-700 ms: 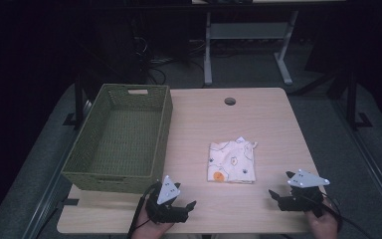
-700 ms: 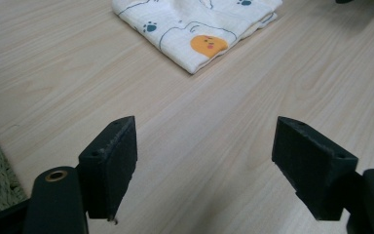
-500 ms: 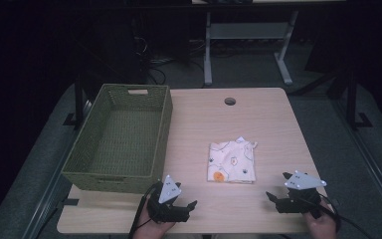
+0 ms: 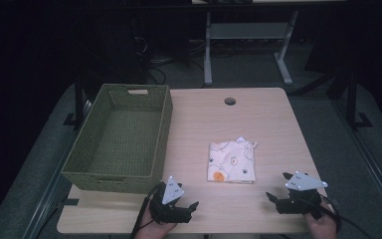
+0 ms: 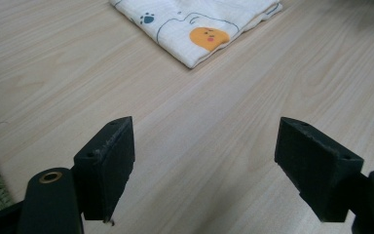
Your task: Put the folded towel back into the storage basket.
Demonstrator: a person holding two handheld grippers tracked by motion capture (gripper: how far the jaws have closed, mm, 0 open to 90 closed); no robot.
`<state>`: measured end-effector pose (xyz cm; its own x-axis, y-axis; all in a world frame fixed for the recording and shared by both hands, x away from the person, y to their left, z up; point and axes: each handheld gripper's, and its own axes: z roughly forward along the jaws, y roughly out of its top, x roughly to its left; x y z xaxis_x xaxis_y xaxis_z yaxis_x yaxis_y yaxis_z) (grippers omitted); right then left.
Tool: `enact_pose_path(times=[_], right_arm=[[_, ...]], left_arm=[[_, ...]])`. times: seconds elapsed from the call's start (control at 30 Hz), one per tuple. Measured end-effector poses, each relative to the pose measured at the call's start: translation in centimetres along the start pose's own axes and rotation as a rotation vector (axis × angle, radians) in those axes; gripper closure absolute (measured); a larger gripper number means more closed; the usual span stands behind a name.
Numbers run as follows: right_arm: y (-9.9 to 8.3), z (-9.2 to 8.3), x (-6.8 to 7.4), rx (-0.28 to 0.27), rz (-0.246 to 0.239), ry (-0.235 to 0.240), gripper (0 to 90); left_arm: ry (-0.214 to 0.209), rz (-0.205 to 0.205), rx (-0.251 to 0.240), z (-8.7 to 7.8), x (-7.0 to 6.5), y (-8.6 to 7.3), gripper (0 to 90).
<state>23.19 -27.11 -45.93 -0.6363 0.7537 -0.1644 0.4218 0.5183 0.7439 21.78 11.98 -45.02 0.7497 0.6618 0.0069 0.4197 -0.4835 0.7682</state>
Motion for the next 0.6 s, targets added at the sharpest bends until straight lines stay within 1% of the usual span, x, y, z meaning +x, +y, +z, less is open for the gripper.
enact_pose_path(times=[0.03,0.1,0.13,0.2,0.27,0.3,0.33,0.37,0.4,0.43,0.47,0.53,0.6], right_arm=[[0.0,0.0,0.0,0.0,0.0,0.0,13.7],[0.0,0.1,0.0,0.001,0.005,0.003,13.7],[0.0,0.1,0.0,0.002,0.009,0.002,13.7],[-0.2,0.1,0.0,-0.008,0.022,0.003,13.7],[-0.2,0.0,0.1,-0.013,0.024,0.003,13.7],[-0.2,0.0,0.1,-0.013,0.024,0.003,13.7],[-0.3,0.0,0.1,-0.013,0.025,0.001,13.7],[-0.3,0.0,0.0,-0.011,0.03,0.003,13.7],[-0.4,0.0,-0.1,-0.014,0.033,0.0,13.7],[-0.4,0.0,-0.1,-0.015,0.036,-0.003,13.7],[-0.4,-0.1,-0.2,-0.02,0.04,-0.001,13.7],[-0.4,-0.1,-0.3,-0.023,0.046,-0.006,13.7],[-0.4,-0.2,-0.3,-0.023,0.049,-0.003,13.7]], left_arm=[[0.0,0.0,0.0,0.0,0.0,0.0,22.8],[0.027,0.021,0.009,0.4,-0.3,0.2,21.6],[0.026,0.019,0.017,0.6,-0.4,0.4,21.2],[0.019,0.018,0.021,0.9,-0.5,0.7,20.9],[0.01,0.04,0.029,1.1,-0.8,1.1,21.1],[0.01,0.04,0.029,1.1,-0.8,1.1,21.4],[0.008,0.054,0.038,1.2,-1.0,1.4,21.4],[0.004,0.056,0.044,1.3,-1.0,1.6,21.3],[-0.018,0.049,0.047,1.5,-1.0,2.2,21.4],[-0.018,0.049,0.047,1.5,-1.0,2.2,21.6],[-0.012,0.062,0.045,1.7,-1.0,2.7,21.6],[-0.016,0.068,0.047,2.1,-1.0,3.1,22.0],[-0.017,0.087,0.06,2.4,-1.0,3.8,22.3]])
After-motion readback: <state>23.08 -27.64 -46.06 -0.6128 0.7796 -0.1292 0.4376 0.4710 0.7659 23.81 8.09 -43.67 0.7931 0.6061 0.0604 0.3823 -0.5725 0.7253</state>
